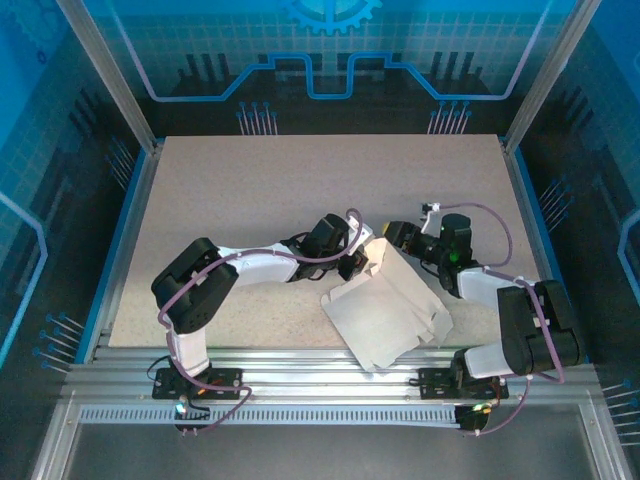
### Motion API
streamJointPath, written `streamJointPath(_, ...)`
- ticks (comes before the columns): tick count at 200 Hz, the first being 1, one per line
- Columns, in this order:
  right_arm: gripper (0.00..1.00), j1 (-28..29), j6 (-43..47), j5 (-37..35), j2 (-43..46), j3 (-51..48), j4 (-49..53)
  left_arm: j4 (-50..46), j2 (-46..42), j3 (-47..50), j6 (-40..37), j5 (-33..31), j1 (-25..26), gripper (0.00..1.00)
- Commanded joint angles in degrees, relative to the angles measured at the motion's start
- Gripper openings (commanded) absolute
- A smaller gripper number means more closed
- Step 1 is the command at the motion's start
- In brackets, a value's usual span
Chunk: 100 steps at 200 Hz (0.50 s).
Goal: Fold the paper box
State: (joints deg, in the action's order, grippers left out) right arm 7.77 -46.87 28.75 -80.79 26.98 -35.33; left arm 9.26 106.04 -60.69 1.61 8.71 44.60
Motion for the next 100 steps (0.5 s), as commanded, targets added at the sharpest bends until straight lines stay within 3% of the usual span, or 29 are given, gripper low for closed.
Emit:
streamJointPath(1,0.52,1.5,-0.2,-2.2,1.2,-0.9,-3.2,-2.2,-0.5,-0.8,1.3,-0.4,0.8,0.04)
streamJointPath(100,0.53,2.9,-0.8,-5.1,2.6,-1.6,-5.2,-4.3,0.7,-5.0,-1.9,-5.4,-0.3,0.00)
